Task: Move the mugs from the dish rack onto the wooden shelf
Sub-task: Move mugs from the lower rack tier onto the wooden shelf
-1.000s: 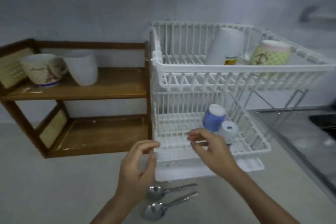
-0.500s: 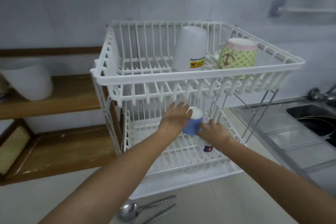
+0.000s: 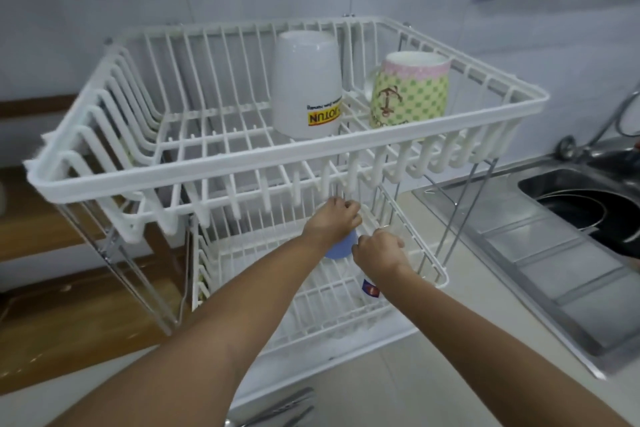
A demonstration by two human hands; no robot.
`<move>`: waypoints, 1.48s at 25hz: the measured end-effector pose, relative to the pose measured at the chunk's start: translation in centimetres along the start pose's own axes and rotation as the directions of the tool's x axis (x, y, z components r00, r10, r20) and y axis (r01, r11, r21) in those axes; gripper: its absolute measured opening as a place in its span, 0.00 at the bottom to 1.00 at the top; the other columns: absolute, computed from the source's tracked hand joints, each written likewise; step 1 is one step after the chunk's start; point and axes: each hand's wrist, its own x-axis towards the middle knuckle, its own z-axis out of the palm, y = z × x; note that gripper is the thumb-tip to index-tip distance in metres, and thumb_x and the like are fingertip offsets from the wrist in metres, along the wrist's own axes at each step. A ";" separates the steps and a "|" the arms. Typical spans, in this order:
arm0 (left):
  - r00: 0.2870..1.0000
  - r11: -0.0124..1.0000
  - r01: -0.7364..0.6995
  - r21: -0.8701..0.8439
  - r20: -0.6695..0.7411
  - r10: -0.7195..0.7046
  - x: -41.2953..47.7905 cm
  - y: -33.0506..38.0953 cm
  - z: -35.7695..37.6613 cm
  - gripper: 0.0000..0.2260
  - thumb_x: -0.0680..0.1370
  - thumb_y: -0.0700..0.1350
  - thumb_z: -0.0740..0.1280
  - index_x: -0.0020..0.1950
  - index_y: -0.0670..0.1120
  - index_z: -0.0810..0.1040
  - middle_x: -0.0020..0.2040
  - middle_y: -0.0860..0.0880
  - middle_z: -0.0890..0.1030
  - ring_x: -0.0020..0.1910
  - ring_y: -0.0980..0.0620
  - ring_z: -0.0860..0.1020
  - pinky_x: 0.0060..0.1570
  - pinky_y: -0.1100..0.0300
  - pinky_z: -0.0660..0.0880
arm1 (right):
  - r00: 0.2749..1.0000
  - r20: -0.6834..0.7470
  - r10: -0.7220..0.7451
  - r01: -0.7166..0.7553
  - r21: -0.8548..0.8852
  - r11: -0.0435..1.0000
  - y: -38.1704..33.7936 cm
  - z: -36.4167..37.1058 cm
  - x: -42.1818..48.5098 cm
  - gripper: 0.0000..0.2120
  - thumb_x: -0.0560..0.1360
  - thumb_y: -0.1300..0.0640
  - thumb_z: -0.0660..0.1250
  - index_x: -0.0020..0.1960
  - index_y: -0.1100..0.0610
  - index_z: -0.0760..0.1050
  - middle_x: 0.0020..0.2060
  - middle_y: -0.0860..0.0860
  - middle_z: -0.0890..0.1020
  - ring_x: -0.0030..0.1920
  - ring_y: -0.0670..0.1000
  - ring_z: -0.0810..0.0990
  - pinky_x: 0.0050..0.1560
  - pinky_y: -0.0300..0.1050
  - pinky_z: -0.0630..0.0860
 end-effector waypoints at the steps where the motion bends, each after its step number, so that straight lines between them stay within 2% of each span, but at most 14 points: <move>1: 0.999 0.992 0.042 -0.115 -0.006 -0.043 -0.3 -0.7 -0.1 0.11 0.66 0.47 0.74 0.48 0.53 0.81 0.46 0.48 0.82 0.36 0.51 0.81 0.37 0.60 0.77 | 1.000 -0.007 -0.016 0.016 0.054 0.998 0.5 0.1 0.2 0.20 0.75 0.62 0.66 0.67 0.60 0.70 0.62 0.56 0.76 0.62 0.61 0.74 0.50 0.53 0.77; 4: 0.905 0.772 0.398 -0.496 0.351 -0.241 -3.1 -1.9 0.9 0.24 0.71 0.37 0.70 0.64 0.40 0.67 0.62 0.39 0.71 0.56 0.40 0.75 0.48 0.50 0.73 | 1.000 -0.009 -0.028 0.029 0.184 0.983 3.4 0.3 -0.3 0.32 0.66 0.49 0.75 0.67 0.54 0.68 0.61 0.53 0.76 0.62 0.56 0.73 0.54 0.48 0.72; 7: 0.751 0.375 0.652 -0.659 0.494 -0.439 -8.2 -2.5 -0.6 0.30 0.64 0.49 0.76 0.61 0.44 0.68 0.56 0.46 0.76 0.52 0.46 0.78 0.42 0.56 0.73 | 0.994 -0.012 0.106 -0.086 0.491 0.867 5.5 1.4 -1.9 0.39 0.56 0.35 0.75 0.61 0.50 0.70 0.52 0.49 0.80 0.53 0.53 0.77 0.43 0.46 0.71; 9: 0.636 -0.097 0.636 -0.766 0.591 -0.496 -12.0 -1.4 -2.7 0.27 0.60 0.56 0.76 0.52 0.47 0.70 0.45 0.52 0.79 0.41 0.52 0.79 0.33 0.61 0.72 | 0.965 -0.052 0.258 -0.086 0.863 0.498 5.2 2.6 -3.6 0.34 0.53 0.31 0.74 0.53 0.47 0.72 0.44 0.47 0.81 0.43 0.51 0.79 0.37 0.44 0.72; 11: 0.626 -0.529 0.397 -0.750 0.643 -0.442 -16.4 0.6 -5.5 0.26 0.57 0.57 0.77 0.50 0.49 0.73 0.44 0.53 0.83 0.39 0.56 0.81 0.31 0.65 0.73 | 0.918 -0.072 0.390 0.081 0.997 -0.007 3.4 3.4 -5.6 0.27 0.55 0.35 0.75 0.47 0.48 0.75 0.39 0.47 0.83 0.37 0.50 0.81 0.34 0.44 0.76; 13: 0.743 -0.807 0.090 -0.584 0.579 -0.336 -20.5 2.8 -7.9 0.28 0.58 0.55 0.77 0.55 0.48 0.79 0.50 0.49 0.85 0.47 0.55 0.83 0.39 0.67 0.77 | 0.905 -0.085 0.418 0.268 0.875 -0.403 1.3 3.2 -7.4 0.20 0.63 0.46 0.77 0.52 0.50 0.77 0.39 0.45 0.85 0.40 0.49 0.84 0.34 0.39 0.79; 15: 0.784 -0.952 -0.074 -0.296 0.574 -0.239 -25.7 4.2 -8.9 0.31 0.52 0.53 0.81 0.53 0.44 0.83 0.51 0.45 0.85 0.49 0.49 0.84 0.42 0.61 0.80 | 0.928 -0.140 0.346 0.330 0.740 -0.586 -1.3 1.9 -9.1 0.18 0.69 0.58 0.74 0.57 0.56 0.76 0.44 0.48 0.86 0.51 0.57 0.83 0.40 0.44 0.82; 17: 0.777 -0.981 -0.144 -0.129 0.600 -0.193 -31.4 4.9 -8.4 0.34 0.46 0.50 0.84 0.50 0.42 0.85 0.50 0.41 0.85 0.46 0.45 0.84 0.40 0.56 0.82 | 0.936 -0.294 0.194 0.348 0.680 -0.646 -4.1 -0.1 -11.0 0.21 0.67 0.57 0.75 0.58 0.61 0.76 0.51 0.60 0.84 0.55 0.64 0.81 0.49 0.57 0.81; 19: 0.735 -0.969 -0.207 -0.131 0.633 -0.243 -37.0 4.7 -7.9 0.35 0.44 0.49 0.85 0.49 0.43 0.86 0.49 0.40 0.85 0.46 0.44 0.84 0.39 0.54 0.82 | 0.905 -0.425 0.014 0.329 0.678 -0.657 -7.0 -2.6 -12.7 0.27 0.62 0.54 0.76 0.58 0.62 0.77 0.53 0.60 0.84 0.54 0.59 0.83 0.50 0.54 0.82; 21: 0.594 -0.946 -0.255 -0.198 0.741 -0.315 -42.0 4.2 -6.5 0.34 0.48 0.50 0.85 0.52 0.42 0.84 0.48 0.41 0.86 0.45 0.44 0.85 0.37 0.55 0.82 | 0.884 -0.458 -0.094 0.303 0.715 -0.630 -10.3 -5.7 -13.9 0.28 0.60 0.55 0.76 0.58 0.62 0.77 0.51 0.56 0.85 0.51 0.55 0.84 0.47 0.48 0.81; 24: 0.356 -0.906 -0.182 -0.382 0.833 -0.423 -46.6 1.9 -4.0 0.27 0.67 0.47 0.74 0.64 0.40 0.74 0.53 0.42 0.85 0.48 0.46 0.84 0.42 0.57 0.82 | 0.871 -0.470 -0.143 0.300 0.739 -0.604 -15.9 -10.0 -14.7 0.25 0.57 0.55 0.79 0.53 0.54 0.78 0.44 0.46 0.87 0.45 0.45 0.84 0.41 0.37 0.79; 28: 0.109 -0.789 0.091 -0.608 0.793 -0.599 -49.4 -2.9 0.3 0.36 0.59 0.57 0.78 0.63 0.49 0.72 0.55 0.48 0.83 0.51 0.50 0.82 0.44 0.60 0.79 | 0.903 -0.415 -0.111 0.286 0.775 -0.563 -23.3 -16.5 -12.9 0.26 0.55 0.50 0.81 0.51 0.48 0.79 0.44 0.44 0.86 0.44 0.43 0.84 0.41 0.38 0.80; 31: -0.062 -0.754 0.237 -0.613 0.765 -0.642 -48.9 -6.6 4.8 0.35 0.60 0.48 0.81 0.60 0.48 0.66 0.55 0.49 0.78 0.50 0.52 0.79 0.44 0.59 0.76 | 0.962 -0.273 -0.019 0.224 0.825 -0.518 -27.3 -20.5 -8.3 0.24 0.59 0.51 0.82 0.52 0.46 0.78 0.46 0.44 0.85 0.46 0.45 0.83 0.46 0.41 0.80; 37: -0.079 -0.696 0.398 -0.597 0.734 -0.674 -46.8 -11.6 14.0 0.41 0.59 0.46 0.82 0.65 0.46 0.62 0.57 0.49 0.72 0.54 0.50 0.71 0.52 0.56 0.74 | 0.987 -0.159 0.028 0.156 0.895 -0.417 -31.8 -24.8 1.7 0.33 0.62 0.56 0.81 0.64 0.56 0.71 0.58 0.53 0.80 0.56 0.53 0.78 0.56 0.50 0.77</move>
